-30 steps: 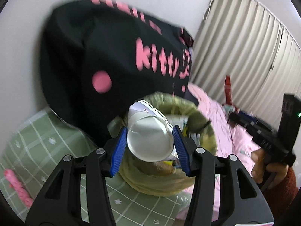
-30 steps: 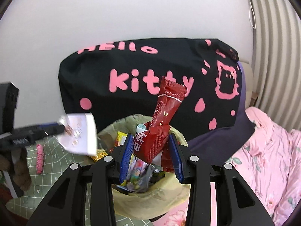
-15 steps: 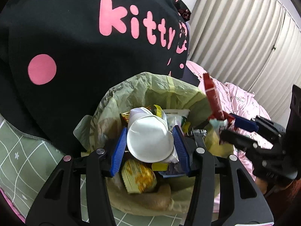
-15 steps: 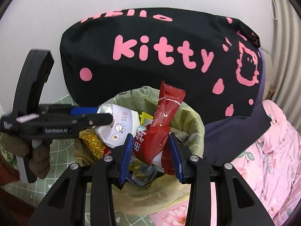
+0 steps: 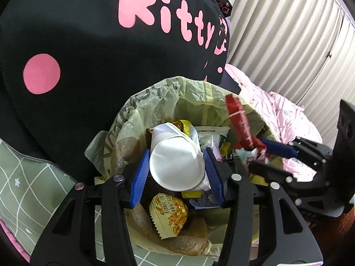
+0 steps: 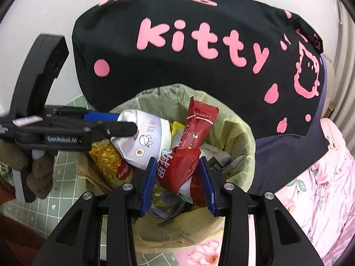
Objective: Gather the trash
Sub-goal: 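Lower both tools into the trash bag and open them to release the cup and wrapper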
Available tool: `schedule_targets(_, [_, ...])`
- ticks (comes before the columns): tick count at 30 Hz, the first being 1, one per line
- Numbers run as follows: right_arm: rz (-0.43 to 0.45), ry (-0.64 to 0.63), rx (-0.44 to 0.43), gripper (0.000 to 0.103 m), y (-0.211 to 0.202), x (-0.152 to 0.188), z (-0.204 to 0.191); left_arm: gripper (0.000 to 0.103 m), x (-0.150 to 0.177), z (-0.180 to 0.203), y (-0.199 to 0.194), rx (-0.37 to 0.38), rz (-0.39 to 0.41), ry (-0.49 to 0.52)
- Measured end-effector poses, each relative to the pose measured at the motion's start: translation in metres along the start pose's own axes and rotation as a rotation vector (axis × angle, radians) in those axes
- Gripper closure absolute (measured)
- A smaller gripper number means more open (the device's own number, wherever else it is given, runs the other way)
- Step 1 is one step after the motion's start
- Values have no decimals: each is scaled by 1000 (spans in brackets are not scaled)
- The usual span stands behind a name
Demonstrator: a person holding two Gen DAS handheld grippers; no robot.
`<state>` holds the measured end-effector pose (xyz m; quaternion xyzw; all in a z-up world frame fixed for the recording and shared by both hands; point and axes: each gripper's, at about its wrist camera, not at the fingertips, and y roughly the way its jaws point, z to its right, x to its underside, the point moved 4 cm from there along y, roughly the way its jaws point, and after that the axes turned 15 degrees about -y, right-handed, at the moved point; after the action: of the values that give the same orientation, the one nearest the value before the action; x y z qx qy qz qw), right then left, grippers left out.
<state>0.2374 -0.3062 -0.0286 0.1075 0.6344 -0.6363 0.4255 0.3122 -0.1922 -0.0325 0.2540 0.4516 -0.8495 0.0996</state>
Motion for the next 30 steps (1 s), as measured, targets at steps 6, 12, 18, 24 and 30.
schedule_targets(6, [11, -14, -18, 66, 0, 3, 2, 56, -6, 1, 7, 16, -35, -39])
schedule_targets(12, [17, -27, -32, 66, 5, 3, 7, 56, -10, -3, 5, 20, -43, -105])
schedule_targets(18, [28, -23, -72, 65, 12, 2, 11, 56, -9, -17, -1, 20, -38, -188])
schedule_targets(24, [45, -5, -88, 65, 14, -1, 12, 56, -2, -13, -8, 11, -22, -165])
schedule_targets(30, [33, 18, -65, 57, 12, -3, 4, 49, 10, -16, -35, 25, 50, -161])
